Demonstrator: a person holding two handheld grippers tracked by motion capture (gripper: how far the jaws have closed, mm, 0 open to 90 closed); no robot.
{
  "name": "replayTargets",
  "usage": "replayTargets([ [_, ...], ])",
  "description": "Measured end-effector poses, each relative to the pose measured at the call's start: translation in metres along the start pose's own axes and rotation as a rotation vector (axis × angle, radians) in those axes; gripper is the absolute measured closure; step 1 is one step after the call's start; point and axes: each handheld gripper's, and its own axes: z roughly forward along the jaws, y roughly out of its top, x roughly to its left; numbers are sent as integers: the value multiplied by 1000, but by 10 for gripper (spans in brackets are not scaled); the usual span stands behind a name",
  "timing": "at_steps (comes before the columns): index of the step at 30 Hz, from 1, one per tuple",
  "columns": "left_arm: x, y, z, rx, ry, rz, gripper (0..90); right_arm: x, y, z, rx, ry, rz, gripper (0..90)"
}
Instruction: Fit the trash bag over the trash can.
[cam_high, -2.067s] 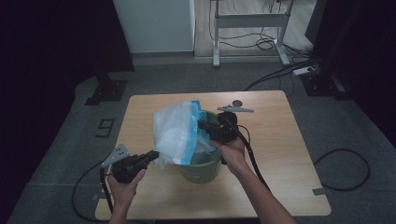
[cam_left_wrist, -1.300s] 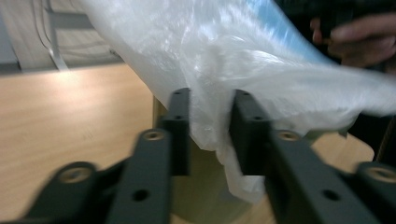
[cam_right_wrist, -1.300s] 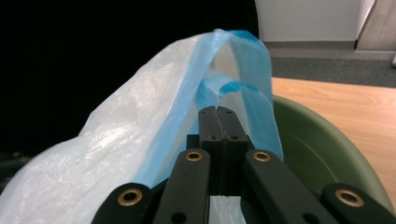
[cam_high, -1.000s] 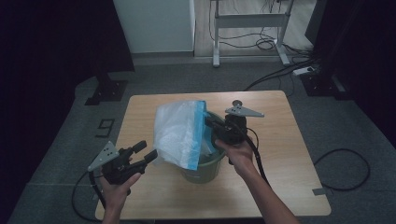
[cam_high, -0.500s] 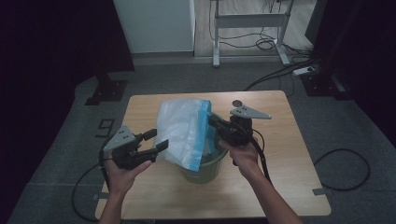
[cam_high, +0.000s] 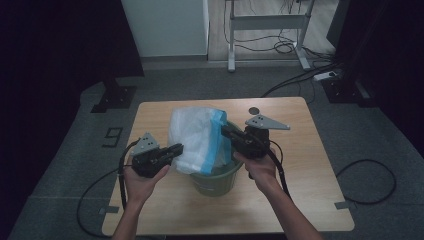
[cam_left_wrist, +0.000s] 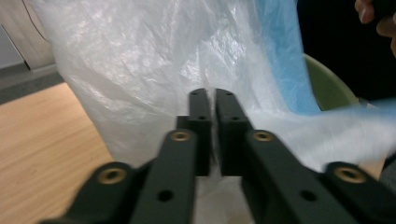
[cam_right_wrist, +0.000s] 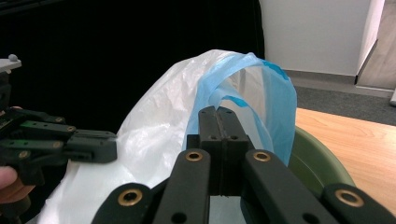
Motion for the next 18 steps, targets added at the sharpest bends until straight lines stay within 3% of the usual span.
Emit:
replayTargets([
  [5,4,0,-10,-159,-30,-51,900,-3,-2,-4,2,-15,-3,895],
  [9,9,1,-19,-246,-32,-84,900,-9,-5,-8,1,-24,9,895],
  [18,17,-2,-30,-337,-3,-131,900,-22,-8,-30,-31,-63,11,896],
])
